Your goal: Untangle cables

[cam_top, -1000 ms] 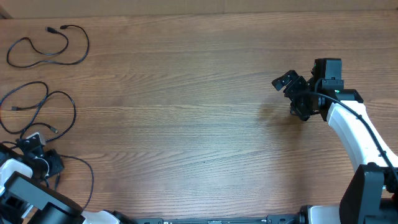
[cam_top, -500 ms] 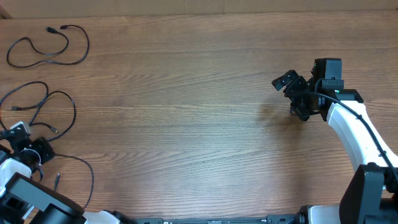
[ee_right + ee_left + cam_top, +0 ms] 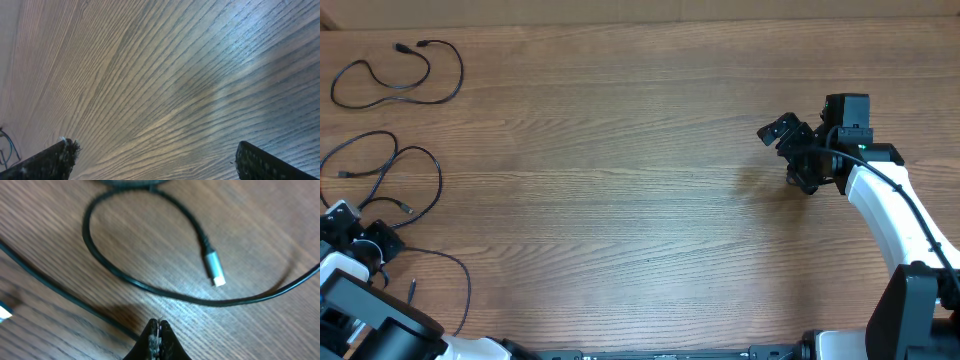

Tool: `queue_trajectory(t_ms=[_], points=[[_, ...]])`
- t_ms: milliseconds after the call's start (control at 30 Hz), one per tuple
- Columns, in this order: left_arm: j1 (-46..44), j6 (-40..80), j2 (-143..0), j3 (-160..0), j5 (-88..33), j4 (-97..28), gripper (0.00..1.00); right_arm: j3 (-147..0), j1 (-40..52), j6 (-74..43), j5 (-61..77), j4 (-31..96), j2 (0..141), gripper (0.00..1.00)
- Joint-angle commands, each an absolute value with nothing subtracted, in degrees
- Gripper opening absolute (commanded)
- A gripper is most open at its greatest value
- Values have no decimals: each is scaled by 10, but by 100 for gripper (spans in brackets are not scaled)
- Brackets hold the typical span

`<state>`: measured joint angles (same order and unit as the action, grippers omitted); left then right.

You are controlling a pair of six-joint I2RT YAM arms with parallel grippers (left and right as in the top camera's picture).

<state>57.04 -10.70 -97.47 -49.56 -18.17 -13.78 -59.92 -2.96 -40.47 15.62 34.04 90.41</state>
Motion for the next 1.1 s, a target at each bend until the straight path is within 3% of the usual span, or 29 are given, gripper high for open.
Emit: queue_trajectory(t_ms=[0, 767, 1067], points=[[568, -91, -981, -507, -159, -138, 4, -612, -30, -403, 150, 338, 905, 100], [535, -85, -1050, -507, -152, -98, 4, -612, -30, -403, 150, 337, 905, 100], [538, 20, -1049, -507, 57, -138, 4, -612, -30, -403, 150, 338, 905, 100]])
